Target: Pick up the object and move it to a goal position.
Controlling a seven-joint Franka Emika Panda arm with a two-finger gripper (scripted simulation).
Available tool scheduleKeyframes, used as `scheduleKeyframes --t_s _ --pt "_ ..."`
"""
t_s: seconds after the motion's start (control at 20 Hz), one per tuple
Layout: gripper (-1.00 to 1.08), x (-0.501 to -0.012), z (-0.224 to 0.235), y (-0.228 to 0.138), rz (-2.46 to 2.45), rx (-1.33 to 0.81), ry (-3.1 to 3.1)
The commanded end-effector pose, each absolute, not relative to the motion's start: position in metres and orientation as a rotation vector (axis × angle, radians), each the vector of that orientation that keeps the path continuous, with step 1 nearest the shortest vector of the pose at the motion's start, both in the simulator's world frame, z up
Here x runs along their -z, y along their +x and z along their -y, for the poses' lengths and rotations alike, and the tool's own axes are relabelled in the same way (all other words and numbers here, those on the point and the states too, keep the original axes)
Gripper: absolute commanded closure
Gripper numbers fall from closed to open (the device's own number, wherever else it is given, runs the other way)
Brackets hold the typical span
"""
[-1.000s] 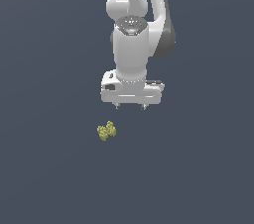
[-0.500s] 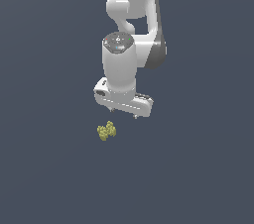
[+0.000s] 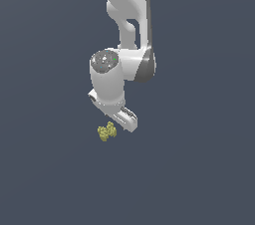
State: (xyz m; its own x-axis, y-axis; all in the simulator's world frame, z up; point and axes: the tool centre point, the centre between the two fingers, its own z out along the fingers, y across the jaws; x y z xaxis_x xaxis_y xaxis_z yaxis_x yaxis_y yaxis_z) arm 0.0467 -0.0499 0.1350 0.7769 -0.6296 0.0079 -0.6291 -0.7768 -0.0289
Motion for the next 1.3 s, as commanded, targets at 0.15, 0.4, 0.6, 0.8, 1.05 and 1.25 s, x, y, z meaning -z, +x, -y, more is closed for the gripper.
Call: scheduleKeyframes --t_s 0.15,0.4,0.6,0.8,1.05,1.25 --pt "-0.92 -0.115 0.069 0.049 -1.301 0.012 -2.842" --pt "-0.92 -0.102 0.083 0.051 -1.468 0.004 -2.768" --pt "-0.92 -0.095 0.09 0.051 -1.555 0.001 -2.726" --pt "-0.92 -0.091 0.093 0.051 -1.603 0.0 -2.701" --pt "-0.92 -0.09 0.094 0.051 -1.607 0.0 -2.699" --pt "-0.92 -0.08 0.094 0.051 -1.609 0.0 -2.698"
